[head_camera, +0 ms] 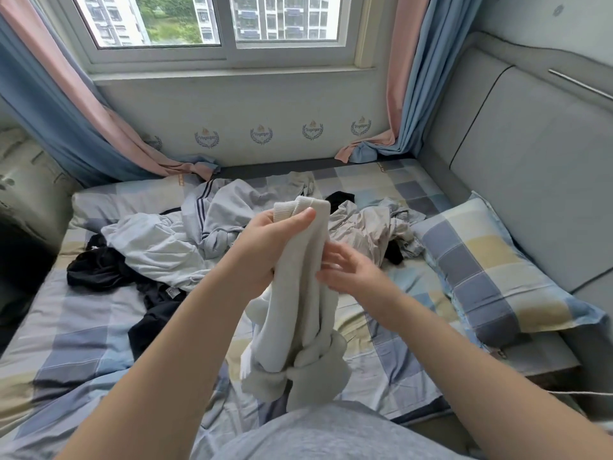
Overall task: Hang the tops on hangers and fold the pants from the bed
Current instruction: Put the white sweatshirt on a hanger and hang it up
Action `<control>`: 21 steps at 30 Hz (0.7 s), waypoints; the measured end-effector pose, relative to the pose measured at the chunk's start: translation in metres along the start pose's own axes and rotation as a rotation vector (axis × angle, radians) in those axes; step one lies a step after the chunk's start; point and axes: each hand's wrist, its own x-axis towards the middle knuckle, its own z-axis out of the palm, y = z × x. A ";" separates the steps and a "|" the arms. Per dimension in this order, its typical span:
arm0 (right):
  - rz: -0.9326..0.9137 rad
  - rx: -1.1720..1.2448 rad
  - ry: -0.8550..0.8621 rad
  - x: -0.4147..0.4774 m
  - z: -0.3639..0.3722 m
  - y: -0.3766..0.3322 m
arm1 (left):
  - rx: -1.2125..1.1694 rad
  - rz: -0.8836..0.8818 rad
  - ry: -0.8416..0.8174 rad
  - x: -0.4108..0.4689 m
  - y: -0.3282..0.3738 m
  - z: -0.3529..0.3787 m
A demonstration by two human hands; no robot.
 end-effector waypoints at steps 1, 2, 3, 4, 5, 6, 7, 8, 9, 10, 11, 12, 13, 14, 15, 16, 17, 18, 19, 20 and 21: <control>-0.019 -0.020 0.002 0.002 0.007 0.004 | 0.001 -0.002 -0.010 -0.003 0.004 0.003; -0.034 -0.038 0.017 0.005 0.012 0.009 | 0.003 -0.006 -0.019 -0.005 0.007 0.005; -0.042 -0.074 0.037 0.009 0.016 0.015 | 0.000 -0.009 -0.031 -0.007 0.009 0.006; -0.033 -0.118 0.055 0.013 0.017 0.022 | -0.007 -0.014 -0.045 -0.009 0.010 0.007; -0.005 -0.166 0.069 0.017 0.018 0.030 | -0.010 -0.021 -0.055 -0.010 0.011 0.008; 0.029 -0.218 0.082 0.021 0.016 0.039 | -0.009 -0.030 -0.060 -0.012 0.011 0.007; 0.058 -0.277 0.098 0.025 0.014 0.048 | -0.001 -0.037 -0.062 -0.012 0.010 0.006; 0.078 -0.334 0.126 0.028 0.010 0.057 | 0.004 -0.040 -0.064 -0.012 0.009 0.004; 0.096 -0.384 0.166 0.031 0.006 0.064 | 0.008 -0.037 -0.061 -0.011 0.009 0.001; 0.111 -0.412 0.212 0.032 -0.001 0.071 | 0.008 -0.033 -0.044 -0.009 0.008 -0.004; 0.123 -0.417 0.249 0.032 -0.008 0.074 | 0.007 -0.034 -0.012 -0.008 0.008 -0.010; 0.128 -0.412 0.279 0.032 -0.015 0.075 | 0.000 -0.047 0.029 -0.006 0.008 -0.019; 0.130 -0.405 0.301 0.030 -0.022 0.074 | -0.009 -0.066 0.072 -0.004 0.007 -0.030; 0.131 -0.393 0.323 0.028 -0.030 0.071 | -0.012 -0.084 0.123 -0.002 0.006 -0.042; 0.130 -0.378 0.349 0.026 -0.036 0.067 | -0.006 -0.093 0.188 0.000 0.004 -0.055; 0.123 -0.358 0.371 0.024 -0.041 0.062 | -0.001 -0.092 0.260 0.003 0.001 -0.067; 0.115 -0.329 0.384 0.022 -0.044 0.054 | 0.007 -0.082 0.334 0.005 -0.004 -0.077; 0.101 -0.280 0.381 0.020 -0.046 0.046 | 0.025 -0.067 0.403 0.008 -0.008 -0.084; 0.080 -0.223 0.368 0.019 -0.045 0.036 | 0.057 -0.054 0.459 0.010 -0.012 -0.089; 0.057 -0.174 0.353 0.017 -0.044 0.024 | 0.097 -0.052 0.492 0.013 -0.016 -0.090; 0.038 -0.141 0.342 0.016 -0.043 0.012 | 0.137 -0.059 0.501 0.015 -0.020 -0.088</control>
